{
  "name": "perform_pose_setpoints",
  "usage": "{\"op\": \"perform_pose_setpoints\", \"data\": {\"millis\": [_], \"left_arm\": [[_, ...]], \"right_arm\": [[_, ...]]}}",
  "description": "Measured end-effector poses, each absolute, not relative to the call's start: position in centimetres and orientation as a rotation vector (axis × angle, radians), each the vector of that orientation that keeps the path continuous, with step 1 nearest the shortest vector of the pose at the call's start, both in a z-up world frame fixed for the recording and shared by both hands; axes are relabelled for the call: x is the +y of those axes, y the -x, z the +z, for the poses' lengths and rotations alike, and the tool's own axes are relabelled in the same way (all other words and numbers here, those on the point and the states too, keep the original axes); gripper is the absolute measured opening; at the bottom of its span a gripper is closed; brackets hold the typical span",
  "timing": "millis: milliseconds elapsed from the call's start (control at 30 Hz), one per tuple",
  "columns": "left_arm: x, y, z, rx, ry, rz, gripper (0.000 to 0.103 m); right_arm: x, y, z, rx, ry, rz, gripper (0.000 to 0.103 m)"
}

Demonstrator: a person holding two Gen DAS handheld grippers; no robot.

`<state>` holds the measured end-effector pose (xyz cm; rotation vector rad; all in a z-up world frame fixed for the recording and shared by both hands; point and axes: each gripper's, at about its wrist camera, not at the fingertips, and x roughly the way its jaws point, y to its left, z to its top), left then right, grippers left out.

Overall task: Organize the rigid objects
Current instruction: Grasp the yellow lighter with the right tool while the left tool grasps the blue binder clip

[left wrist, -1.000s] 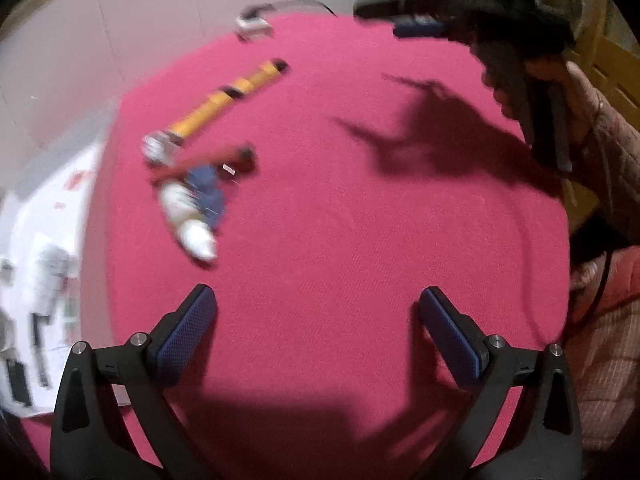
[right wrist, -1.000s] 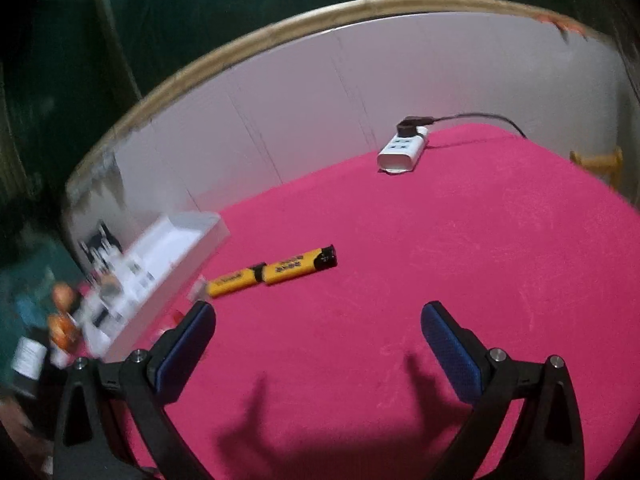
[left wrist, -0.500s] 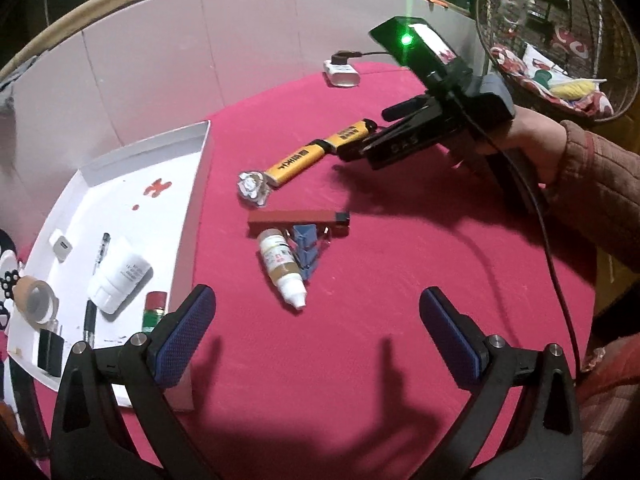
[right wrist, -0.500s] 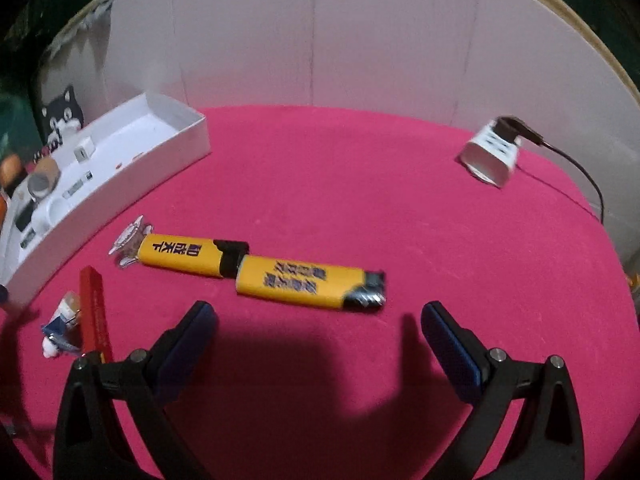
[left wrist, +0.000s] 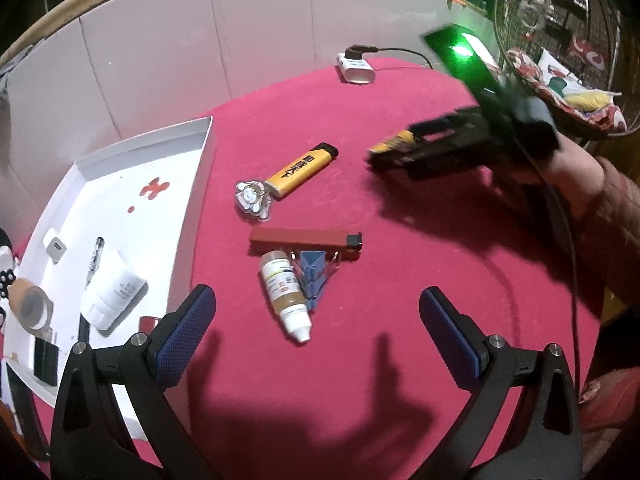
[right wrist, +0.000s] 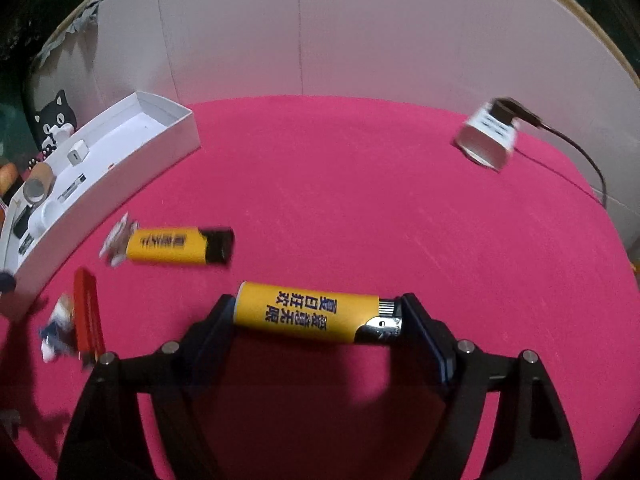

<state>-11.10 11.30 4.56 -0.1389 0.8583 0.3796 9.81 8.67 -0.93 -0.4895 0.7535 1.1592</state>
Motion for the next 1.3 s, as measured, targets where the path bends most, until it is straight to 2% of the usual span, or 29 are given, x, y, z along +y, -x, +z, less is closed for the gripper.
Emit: {"op": "perform_pose_setpoints", "data": {"millis": [167, 333, 533, 667, 900, 1067, 1200, 1300], "left_arm": [[11.3, 10.1, 5.0, 0.836, 0.147, 0.369, 0.102], [12.4, 7.6, 3.6, 0.898, 0.217, 0.338, 0.102], [7.9, 6.3, 4.1, 0.845, 0.199, 0.084, 0.102], [7.7, 7.4, 5.5, 0.802, 0.083, 0.231, 0.102], [11.7, 9.9, 4.8, 0.828, 0.185, 0.361, 0.102], [9.1, 8.0, 4.6, 0.840, 0.125, 0.286, 0.101], [6.6, 5.7, 3.0, 0.911, 0.056, 0.304, 0.092], [6.7, 4.8, 1.7, 0.950, 0.090, 0.343, 0.076]], "right_arm": [[4.6, -9.2, -1.0, 0.783, 0.412, 1.167, 0.081], [3.5, -9.9, -1.3, 0.805, 0.357, 1.183, 0.082], [4.8, -10.7, -1.3, 0.822, 0.314, 1.196, 0.082], [4.9, -10.6, -1.2, 0.822, 0.311, 1.197, 0.082], [4.8, -10.8, -1.3, 0.833, 0.282, 1.207, 0.082], [4.7, -10.8, -1.3, 0.832, 0.284, 1.205, 0.082], [4.7, -10.8, -1.3, 0.832, 0.284, 1.205, 0.082], [4.7, -10.8, -1.3, 0.833, 0.279, 1.207, 0.082]]}}
